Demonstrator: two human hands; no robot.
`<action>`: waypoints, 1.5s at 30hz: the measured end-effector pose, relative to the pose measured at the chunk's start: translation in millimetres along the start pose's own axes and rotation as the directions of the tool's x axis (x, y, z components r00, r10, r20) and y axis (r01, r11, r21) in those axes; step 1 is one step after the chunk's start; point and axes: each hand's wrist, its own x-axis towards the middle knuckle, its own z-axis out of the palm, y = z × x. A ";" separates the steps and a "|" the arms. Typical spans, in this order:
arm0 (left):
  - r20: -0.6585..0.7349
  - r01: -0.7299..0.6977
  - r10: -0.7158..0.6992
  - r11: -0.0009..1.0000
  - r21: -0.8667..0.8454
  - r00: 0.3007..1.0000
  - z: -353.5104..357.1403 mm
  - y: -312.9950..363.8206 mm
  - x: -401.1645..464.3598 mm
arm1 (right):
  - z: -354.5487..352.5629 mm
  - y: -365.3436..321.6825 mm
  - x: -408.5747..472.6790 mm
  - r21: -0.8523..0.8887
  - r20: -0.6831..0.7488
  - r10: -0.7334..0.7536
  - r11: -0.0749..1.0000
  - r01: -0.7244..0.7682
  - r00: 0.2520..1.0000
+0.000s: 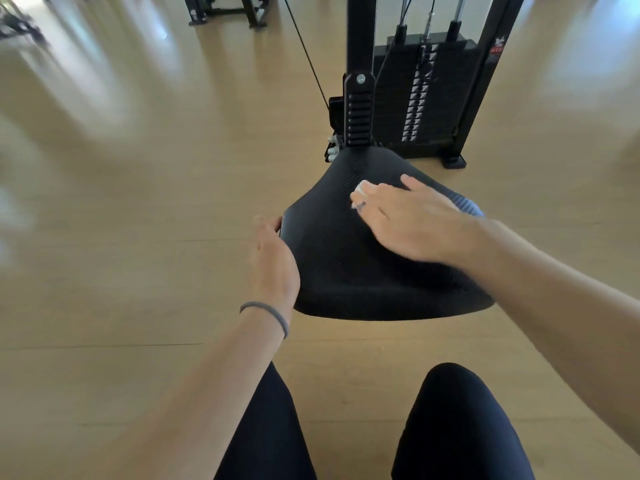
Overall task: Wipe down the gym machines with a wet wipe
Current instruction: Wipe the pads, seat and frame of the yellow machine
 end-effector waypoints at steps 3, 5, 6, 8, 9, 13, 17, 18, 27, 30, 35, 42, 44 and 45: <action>-0.012 -0.006 0.006 1.000 -0.007 1.000 -1.1 0.2 3.2 | 22.4 -49.9 -16.0 0.143 0.064 -0.281 0.952 0.269 0.958; -0.016 -0.004 0.003 1.000 -0.024 1.000 -0.9 -0.7 3.5 | 23.2 -53.2 -15.2 0.149 0.088 -0.347 0.931 0.332 0.934; -0.017 -0.001 0.001 1.000 -0.020 1.000 -0.8 -1.5 2.8 | 21.7 -43.5 -6.0 0.115 0.078 -0.329 0.941 0.320 0.941; -0.029 -0.001 0.000 1.000 -0.015 1.000 -0.2 -2.5 0.8 | 12.7 -18.4 19.1 0.058 0.059 -0.183 0.982 0.180 0.981; -0.030 0.009 -0.010 1.000 -0.015 0.999 0.1 -2.3 -1.0 | 6.9 -9.9 28.2 0.062 0.047 -0.097 0.994 0.094 0.994; -0.056 0.038 -0.038 0.999 -0.002 0.998 -0.2 -1.5 -0.7 | 18.1 -38.2 25.5 0.047 0.006 -0.229 0.972 0.228 0.973; -0.094 0.032 -0.032 0.999 0.004 0.995 -0.2 0.0 -2.2 | 20.6 -62.2 29.9 0.110 0.086 -0.303 0.950 0.293 0.949; -0.098 0.021 -0.018 1.000 0.023 0.995 -0.1 0.9 -3.4 | 18.0 -54.6 43.6 0.081 0.068 -0.259 0.964 0.254 0.963; -0.057 -0.005 0.007 0.999 0.038 0.998 -0.2 -0.2 -2.2 | 3.2 5.4 74.1 0.030 0.015 0.084 0.996 -0.085 0.996; -0.074 -0.003 0.006 0.999 0.035 0.997 0.2 1.2 -1.6 | 15.1 -30.1 69.3 0.080 0.095 -0.151 0.986 0.143 0.984; -0.081 -0.002 0.005 0.999 0.033 0.997 0.6 -0.2 -0.5 | 5.9 1.3 110.6 -0.011 0.081 -0.029 1.000 0.030 0.996; -0.090 0.015 -0.013 1.000 0.019 0.996 1.2 -0.8 0.1 | 7.3 35.0 128.4 0.024 0.058 0.148 0.989 -0.149 0.987; -0.090 0.012 -0.011 1.000 0.020 0.996 1.5 -0.8 -0.7 | 1.3 44.8 110.2 0.012 0.014 0.185 0.983 -0.185 0.983; -0.091 0.010 -0.009 1.000 0.018 0.996 1.7 -0.6 -0.7 | -3.0 47.8 95.2 -0.010 -0.018 0.196 0.980 -0.196 0.980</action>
